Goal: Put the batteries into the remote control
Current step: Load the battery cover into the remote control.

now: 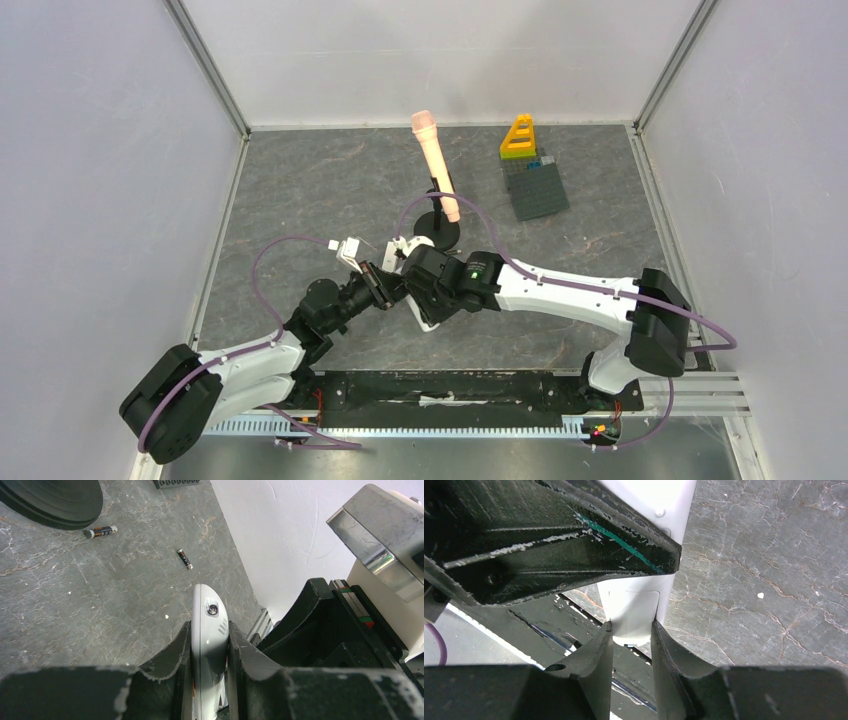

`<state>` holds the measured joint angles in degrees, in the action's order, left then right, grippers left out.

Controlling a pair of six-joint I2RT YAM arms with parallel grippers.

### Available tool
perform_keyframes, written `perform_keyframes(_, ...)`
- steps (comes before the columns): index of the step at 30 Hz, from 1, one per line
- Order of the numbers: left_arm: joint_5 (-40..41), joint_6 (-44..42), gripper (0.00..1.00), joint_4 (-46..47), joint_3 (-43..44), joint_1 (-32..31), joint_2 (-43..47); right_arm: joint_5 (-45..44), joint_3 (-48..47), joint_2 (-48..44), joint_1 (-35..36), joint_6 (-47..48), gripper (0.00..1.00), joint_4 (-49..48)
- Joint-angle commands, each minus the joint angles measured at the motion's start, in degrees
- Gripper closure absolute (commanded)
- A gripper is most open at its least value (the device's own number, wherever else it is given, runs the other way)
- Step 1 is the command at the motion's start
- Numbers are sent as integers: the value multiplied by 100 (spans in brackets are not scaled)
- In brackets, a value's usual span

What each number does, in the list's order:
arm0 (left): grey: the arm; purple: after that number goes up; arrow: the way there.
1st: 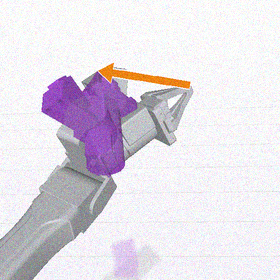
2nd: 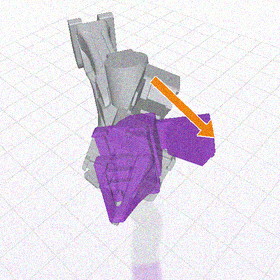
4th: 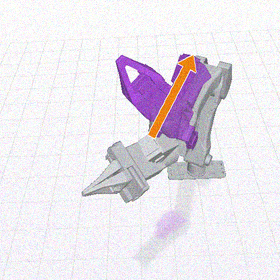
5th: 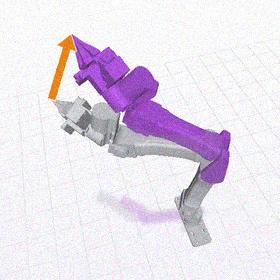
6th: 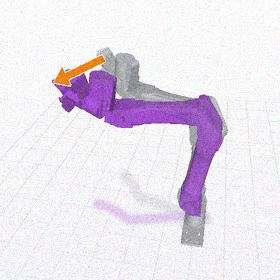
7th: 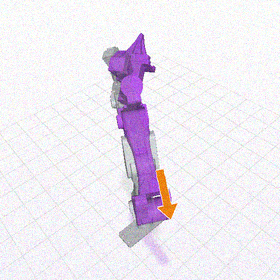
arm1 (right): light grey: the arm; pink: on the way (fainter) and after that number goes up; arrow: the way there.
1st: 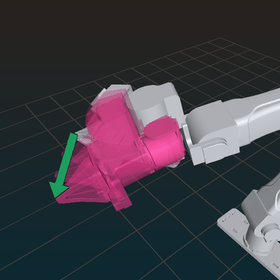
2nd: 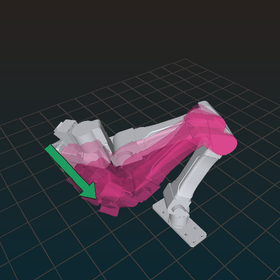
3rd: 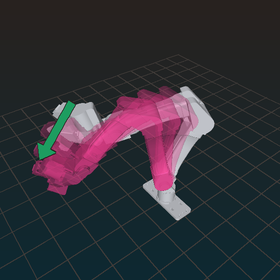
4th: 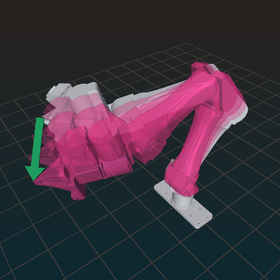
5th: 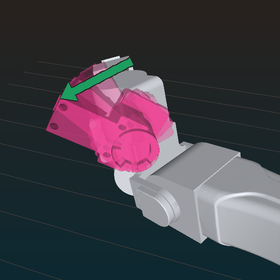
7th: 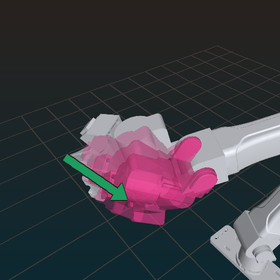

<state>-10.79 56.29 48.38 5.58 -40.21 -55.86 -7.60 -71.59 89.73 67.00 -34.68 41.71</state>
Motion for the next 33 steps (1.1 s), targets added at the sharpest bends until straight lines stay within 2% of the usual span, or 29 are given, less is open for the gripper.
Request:
perform_keyframes(1, -277, 322, 98, 617, 57, -44, 71, -141, -276, 140, -90, 84, 78, -240)
perform_keyframes(4, -275, 385, 98, 620, 57, -40, 79, -160, -301, 169, -109, 90, 75, -247)
perform_keyframes(8, -176, 580, 98, 543, 66, -40, 101, -200, -317, 170, -117, 104, 65, -234)
perform_keyframes(22, 266, 817, 98, -253, 200, -33, 330, -229, -65, -69, -170, 147, 40, -322)
perform_keyframes(33, 484, 1121, 98, -375, 189, -31, 323, -178, 27, -702, -205, -25, 17, -578)
